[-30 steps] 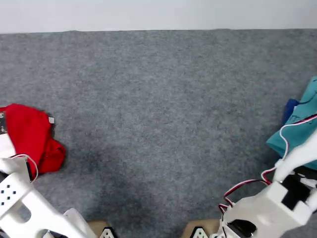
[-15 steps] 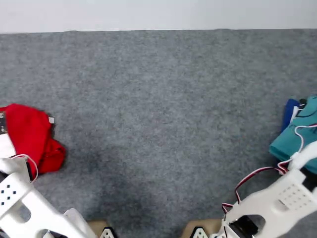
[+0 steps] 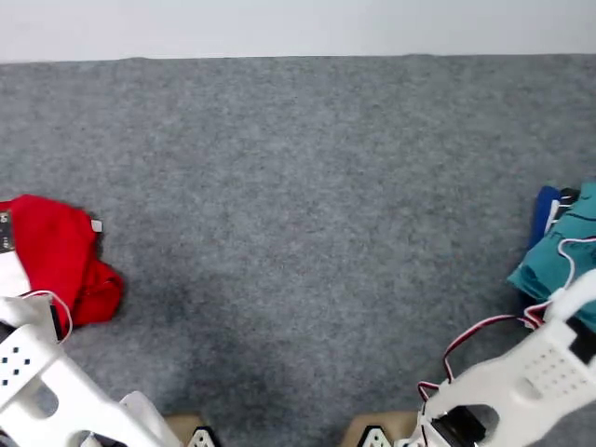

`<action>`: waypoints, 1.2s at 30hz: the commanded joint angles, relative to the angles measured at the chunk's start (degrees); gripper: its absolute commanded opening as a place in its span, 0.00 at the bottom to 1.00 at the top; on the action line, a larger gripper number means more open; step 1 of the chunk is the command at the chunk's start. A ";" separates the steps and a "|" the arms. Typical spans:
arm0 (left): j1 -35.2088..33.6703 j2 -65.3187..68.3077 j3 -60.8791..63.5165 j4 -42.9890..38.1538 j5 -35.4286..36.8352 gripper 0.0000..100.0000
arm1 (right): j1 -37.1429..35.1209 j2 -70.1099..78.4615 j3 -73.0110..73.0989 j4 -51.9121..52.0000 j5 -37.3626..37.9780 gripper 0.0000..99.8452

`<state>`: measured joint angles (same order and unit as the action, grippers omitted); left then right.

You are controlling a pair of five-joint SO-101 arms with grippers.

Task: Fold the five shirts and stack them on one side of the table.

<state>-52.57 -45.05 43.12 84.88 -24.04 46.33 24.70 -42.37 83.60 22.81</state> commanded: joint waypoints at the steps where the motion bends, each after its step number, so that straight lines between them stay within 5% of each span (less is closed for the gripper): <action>1: -0.18 -1.23 -0.13 0.53 -0.35 0.02 | -1.71 -7.08 -1.05 5.85 0.26 0.22; 7: -0.18 -1.23 -0.13 0.53 -0.35 0.02 | -0.57 -3.91 -0.26 11.38 2.29 0.20; 13: -0.18 -1.14 -0.13 0.53 -0.35 0.02 | 6.11 9.19 -0.26 6.73 3.25 0.01; 18: -0.18 -0.88 -0.04 0.44 -0.35 0.02 | 9.27 16.04 -2.64 5.23 6.95 0.02; 28: -0.44 -1.23 -0.13 0.53 -4.57 0.02 | -0.57 9.89 -19.16 19.38 7.12 0.02; 36: -0.44 -1.23 -0.13 0.44 -4.48 0.02 | -7.96 9.10 -9.76 19.30 6.86 0.02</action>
<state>-52.57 -45.05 43.30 84.88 -28.09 41.85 37.10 -56.35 100.48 29.23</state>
